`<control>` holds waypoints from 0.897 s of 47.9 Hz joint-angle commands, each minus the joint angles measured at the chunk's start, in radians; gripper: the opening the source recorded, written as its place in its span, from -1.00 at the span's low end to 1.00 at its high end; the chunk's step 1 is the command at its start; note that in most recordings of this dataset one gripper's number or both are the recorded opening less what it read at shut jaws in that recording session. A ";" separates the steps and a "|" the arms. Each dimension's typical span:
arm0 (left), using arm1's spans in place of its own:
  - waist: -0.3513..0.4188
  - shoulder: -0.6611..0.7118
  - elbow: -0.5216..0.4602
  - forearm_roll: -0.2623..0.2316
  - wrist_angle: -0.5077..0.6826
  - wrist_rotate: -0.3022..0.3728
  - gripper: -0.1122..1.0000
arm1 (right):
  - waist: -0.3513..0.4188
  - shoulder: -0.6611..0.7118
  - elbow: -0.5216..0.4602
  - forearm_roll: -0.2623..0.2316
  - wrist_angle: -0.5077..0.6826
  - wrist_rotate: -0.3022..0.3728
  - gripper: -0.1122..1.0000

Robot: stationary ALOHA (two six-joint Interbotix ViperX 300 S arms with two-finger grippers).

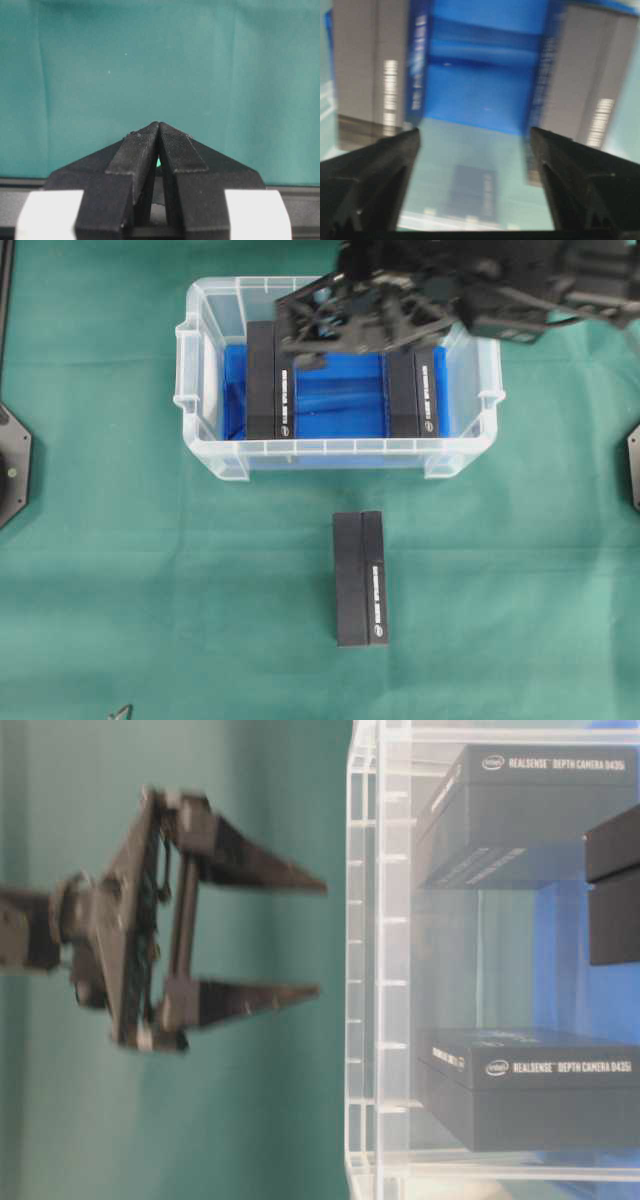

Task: Take the box out of the case with the right arm.
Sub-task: 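Move the open right gripper over the left black box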

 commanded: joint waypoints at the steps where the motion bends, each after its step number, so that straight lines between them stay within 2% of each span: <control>1: 0.003 0.003 -0.026 0.002 -0.003 0.000 -0.80 | 0.012 0.026 -0.097 -0.002 -0.003 -0.002 0.77; 10: 0.002 -0.006 -0.026 0.002 -0.005 0.000 -0.80 | 0.021 0.132 -0.255 -0.002 0.002 -0.002 0.77; 19: 0.002 -0.012 -0.026 0.002 -0.003 0.000 -0.80 | 0.023 0.192 -0.333 0.003 0.003 -0.002 0.77; 43: 0.002 -0.008 -0.026 0.002 -0.003 -0.002 -0.80 | 0.025 0.207 -0.347 0.011 0.035 -0.009 0.77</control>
